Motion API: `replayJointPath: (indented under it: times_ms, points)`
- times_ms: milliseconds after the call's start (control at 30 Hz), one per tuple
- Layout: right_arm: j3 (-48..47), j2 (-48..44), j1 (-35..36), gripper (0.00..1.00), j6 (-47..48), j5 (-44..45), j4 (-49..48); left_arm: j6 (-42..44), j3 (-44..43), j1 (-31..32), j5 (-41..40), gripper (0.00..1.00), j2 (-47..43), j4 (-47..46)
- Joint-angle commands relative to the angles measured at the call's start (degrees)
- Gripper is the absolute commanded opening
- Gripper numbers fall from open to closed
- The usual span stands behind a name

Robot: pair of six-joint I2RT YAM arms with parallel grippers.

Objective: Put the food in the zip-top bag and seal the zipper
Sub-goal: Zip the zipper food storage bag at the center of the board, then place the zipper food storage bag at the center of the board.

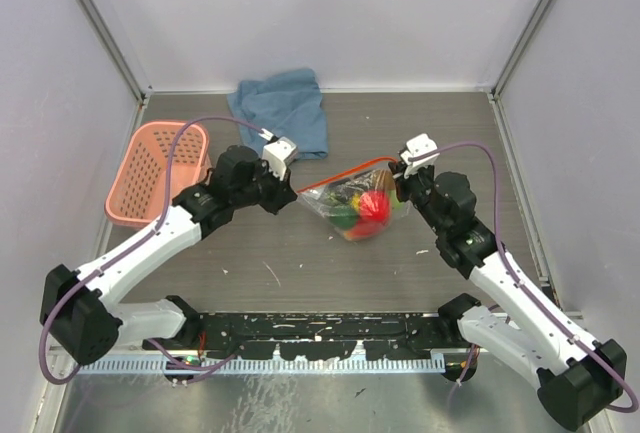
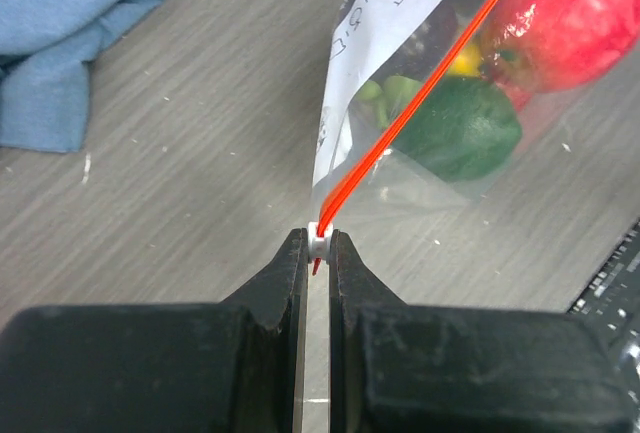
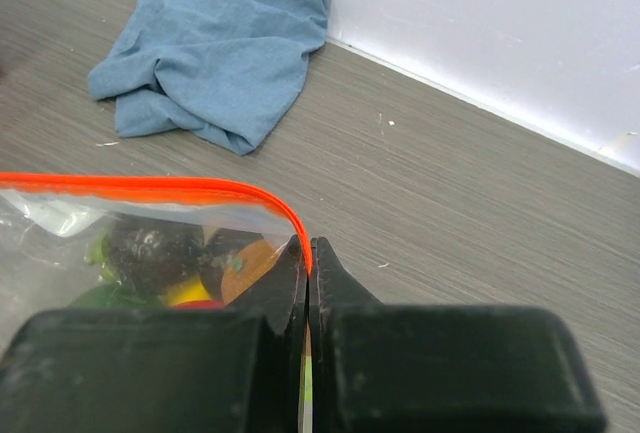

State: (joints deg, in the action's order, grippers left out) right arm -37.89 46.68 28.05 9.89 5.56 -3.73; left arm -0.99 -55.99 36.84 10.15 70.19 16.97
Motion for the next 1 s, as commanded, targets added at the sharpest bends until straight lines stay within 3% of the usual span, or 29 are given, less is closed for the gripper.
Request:
replayJointPath:
  times_ms: [0, 200, 300, 467, 767, 967]
  points:
    - [-5.8, -3.7, -1.2, 0.01, -1.6, 1.1, 0.1, -7.3, 2.3, -1.1, 5.1, 0.0, -5.6, 1.0]
    - [-10.6, -4.3, -1.2, 0.01, -4.9, -1.7, 10.9, -14.5, 5.2, -1.1, 17.6, 0.0, -7.4, 0.1]
    - [-13.7, -2.2, -1.1, 0.01, -6.0, -2.7, 16.3, -18.4, 6.8, -1.1, 19.1, 0.0, -7.5, -0.8]
    - [-14.5, 5.3, -1.2, 0.01, -7.5, -1.7, 17.7, -22.7, 7.2, -1.1, 13.7, 0.0, -2.2, -0.7]
    - [-9.8, 17.7, -2.4, 0.09, -8.3, 3.6, 2.0, -24.8, 4.0, -1.1, -0.8, 0.06, 7.4, 2.2]
    - [-10.8, 24.8, -3.1, 0.2, -11.5, 3.1, -5.1, -25.7, 2.6, -1.4, -10.3, 0.18, 9.5, 2.3]
